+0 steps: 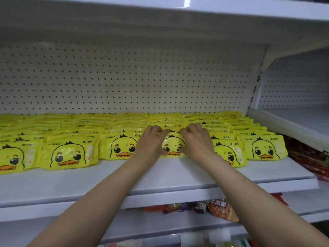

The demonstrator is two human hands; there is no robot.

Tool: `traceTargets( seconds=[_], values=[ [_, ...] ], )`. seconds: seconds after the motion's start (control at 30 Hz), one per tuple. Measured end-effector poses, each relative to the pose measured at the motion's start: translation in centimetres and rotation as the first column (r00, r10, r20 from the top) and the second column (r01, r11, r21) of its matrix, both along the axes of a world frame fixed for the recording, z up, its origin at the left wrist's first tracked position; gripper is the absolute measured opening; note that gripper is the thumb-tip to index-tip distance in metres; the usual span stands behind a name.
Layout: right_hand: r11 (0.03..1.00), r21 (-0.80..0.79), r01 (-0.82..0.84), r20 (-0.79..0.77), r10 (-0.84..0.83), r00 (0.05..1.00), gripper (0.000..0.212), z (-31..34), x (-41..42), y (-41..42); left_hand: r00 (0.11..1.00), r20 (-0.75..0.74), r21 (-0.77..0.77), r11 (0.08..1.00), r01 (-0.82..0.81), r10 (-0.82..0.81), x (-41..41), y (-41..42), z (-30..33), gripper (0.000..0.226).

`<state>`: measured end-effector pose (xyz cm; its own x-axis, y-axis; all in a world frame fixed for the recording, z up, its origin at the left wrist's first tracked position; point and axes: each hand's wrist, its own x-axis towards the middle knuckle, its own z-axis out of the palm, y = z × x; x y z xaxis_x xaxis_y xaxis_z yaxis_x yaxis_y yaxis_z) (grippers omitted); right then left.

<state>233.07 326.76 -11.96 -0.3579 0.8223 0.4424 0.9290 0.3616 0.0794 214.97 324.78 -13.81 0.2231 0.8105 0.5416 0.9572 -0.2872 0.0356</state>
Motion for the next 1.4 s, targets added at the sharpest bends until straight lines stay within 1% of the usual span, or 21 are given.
traceTargets(
  seconds=[0.1, 0.17, 0.23, 0.33, 0.43, 0.57, 0.77, 0.87, 0.9, 1.07, 1.2, 1.33, 1.4],
  values=[
    [0.998, 0.018, -0.062, -0.062, 0.063, 0.996, 0.071, -0.5, 0.4, -0.2, 0.999, -0.049, 0.05, 0.999, -0.003, 0.005, -0.7, -0.3, -0.4, 0.092],
    [0.992, 0.038, -0.12, -0.111, 0.124, 0.986, 0.068, -1.0, 0.5, -0.4, 0.998, -0.056, 0.102, 0.995, 0.002, 0.004, -1.1, -0.4, -0.8, 0.097],
    [0.982, 0.052, -0.182, -0.147, 0.188, 0.971, 0.061, -1.5, 0.4, -0.6, 0.997, -0.079, 0.134, 0.991, 0.021, -0.01, -1.2, -0.6, -1.0, 0.096],
    [0.965, 0.044, -0.258, -0.156, 0.262, 0.952, 0.058, -2.2, 0.1, -0.7, 0.99, -0.141, 0.128, 0.991, 0.046, -0.027, -1.2, -0.5, -1.2, 0.092],
    [0.961, 0.039, -0.273, -0.176, 0.275, 0.945, 0.058, -2.8, 0.0, -0.3, 0.985, -0.173, 0.122, 0.992, 0.033, -0.012, -1.1, -0.2, -1.3, 0.089],
    [0.96, 0.071, -0.272, -0.197, 0.28, 0.939, 0.059, -2.9, -0.4, 0.5, 0.979, -0.204, 0.142, 0.99, 0.009, 0.02, -1.0, 0.1, -1.2, 0.086],
    [0.962, 0.036, -0.271, -0.195, 0.273, 0.942, 0.055, -2.7, -0.9, 1.3, 0.988, -0.157, 0.154, 0.988, 0.015, 0.01, -1.4, 0.5, -1.4, 0.082],
    [0.954, -0.001, -0.3, -0.308, 0.285, 0.908, 0.051, -2.9, -0.2, 1.3, 0.987, -0.163, 0.181, 0.983, 0.044, -0.014, -1.6, 0.2, -1.8, 0.081],
    [0.953, -0.001, -0.302, -0.323, 0.286, 0.902, 0.049, -2.9, -0.1, 1.4, 0.987, -0.16, 0.186, 0.981, 0.047, -0.017, -1.6, 0.2, -1.9, 0.08],
    [0.972, 0.0, -0.234, -0.271, 0.225, 0.936, 0.044, -2.6, -1.1, 1.2, 0.991, -0.13, 0.147, 0.989, 0.007, 0.012, -1.3, 0.1, -1.9, 0.077],
    [0.965, -0.007, -0.264, -0.233, 0.255, 0.938, 0.046, -2.2, -0.6, 0.9, 0.992, -0.114, 0.132, 0.991, -0.034, 0.049, -0.5, -0.4, -1.5, 0.078],
    [0.947, 0.072, -0.312, -0.253, 0.32, 0.913, 0.053, -1.7, 2.5, 0.6, 0.998, -0.051, 0.119, 0.992, -0.043, 0.049, 2.2, -0.9, -0.6, 0.082],
    [0.956, 0.082, -0.282, -0.272, 0.294, 0.916, 0.055, -1.3, 5.4, 0.3, 1.0, 0.013, 0.095, 0.996, -0.005, 0.004, 4.3, -1.2, -0.3, 0.08]
  ],
)
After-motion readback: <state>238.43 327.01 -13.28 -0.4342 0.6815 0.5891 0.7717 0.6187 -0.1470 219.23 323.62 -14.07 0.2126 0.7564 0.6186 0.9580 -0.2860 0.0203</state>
